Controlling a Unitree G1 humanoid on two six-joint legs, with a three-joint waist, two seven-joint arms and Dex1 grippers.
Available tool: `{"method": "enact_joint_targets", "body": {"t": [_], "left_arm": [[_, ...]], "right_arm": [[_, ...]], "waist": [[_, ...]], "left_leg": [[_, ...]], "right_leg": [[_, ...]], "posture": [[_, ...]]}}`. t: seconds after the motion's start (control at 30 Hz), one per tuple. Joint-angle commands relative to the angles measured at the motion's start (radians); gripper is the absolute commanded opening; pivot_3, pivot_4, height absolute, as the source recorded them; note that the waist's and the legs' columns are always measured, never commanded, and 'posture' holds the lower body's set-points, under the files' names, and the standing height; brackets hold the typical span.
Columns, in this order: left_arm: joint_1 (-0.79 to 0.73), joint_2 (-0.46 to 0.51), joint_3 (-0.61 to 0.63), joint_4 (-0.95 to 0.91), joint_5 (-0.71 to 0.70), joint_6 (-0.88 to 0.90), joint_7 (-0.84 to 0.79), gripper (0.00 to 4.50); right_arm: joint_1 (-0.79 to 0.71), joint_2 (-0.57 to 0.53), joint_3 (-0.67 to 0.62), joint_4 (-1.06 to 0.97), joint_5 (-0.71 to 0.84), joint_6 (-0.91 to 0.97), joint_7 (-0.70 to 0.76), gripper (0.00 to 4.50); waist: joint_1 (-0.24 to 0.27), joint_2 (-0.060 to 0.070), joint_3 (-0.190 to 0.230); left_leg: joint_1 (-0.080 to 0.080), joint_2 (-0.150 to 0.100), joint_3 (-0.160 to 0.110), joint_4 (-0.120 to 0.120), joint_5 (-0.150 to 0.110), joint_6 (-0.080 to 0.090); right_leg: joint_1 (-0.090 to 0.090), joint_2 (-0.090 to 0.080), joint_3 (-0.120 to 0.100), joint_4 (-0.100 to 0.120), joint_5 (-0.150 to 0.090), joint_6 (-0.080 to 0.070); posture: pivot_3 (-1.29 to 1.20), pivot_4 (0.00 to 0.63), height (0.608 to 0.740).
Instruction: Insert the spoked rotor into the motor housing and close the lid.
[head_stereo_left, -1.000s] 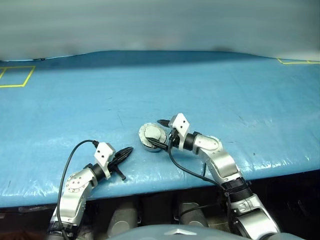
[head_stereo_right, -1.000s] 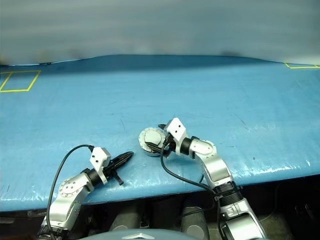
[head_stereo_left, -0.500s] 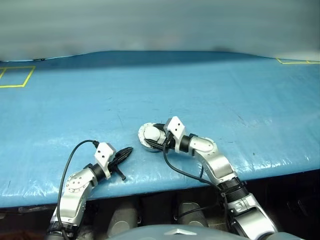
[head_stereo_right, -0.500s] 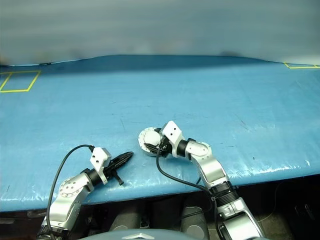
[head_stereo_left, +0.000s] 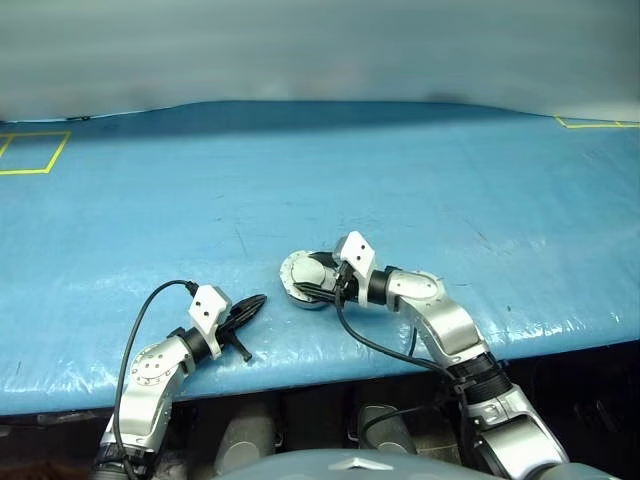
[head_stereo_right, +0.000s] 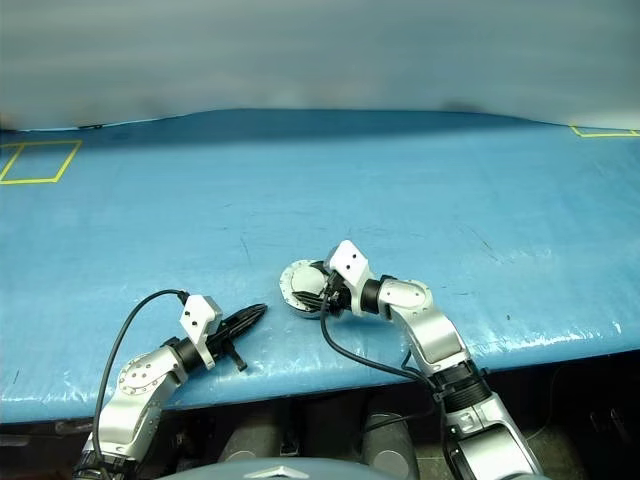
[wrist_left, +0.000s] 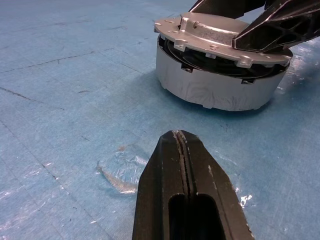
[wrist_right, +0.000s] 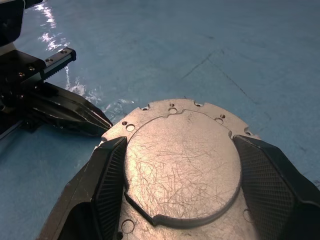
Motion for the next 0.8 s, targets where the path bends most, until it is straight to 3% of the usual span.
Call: {"method": "enact_joint_targets", "body": {"t": [0.03, 0.8], "left_arm": [[-0.001, -0.006, -0.01, -0.001, -0.004, 0.003, -0.006, 0.0], [0.01, -0.015, -0.019, -0.001, -0.004, -0.002, -0.012, 0.0]], "right_arm": [[-0.015, 0.001, 0.013, -0.051, 0.002, 0.003, 0.007, 3.03], [-0.052, -0.082, 0.065, -0.04, -0.108, -0.009, 0.018, 3.03]], "waist": [[0.0, 0.0, 0.0], [0.002, 0.0, 0.0]], "left_leg": [[0.0, 0.0, 0.0, 0.0, 0.0, 0.0], [0.0, 0.0, 0.0, 0.0, -0.001, 0.0]], "right_leg": [[0.0, 0.0, 0.0, 0.0, 0.0, 0.0], [0.0, 0.0, 0.0, 0.0, 0.0, 0.0]], "posture": [[0.0, 0.15, 0.74], [0.0, 0.15, 0.74]]}}
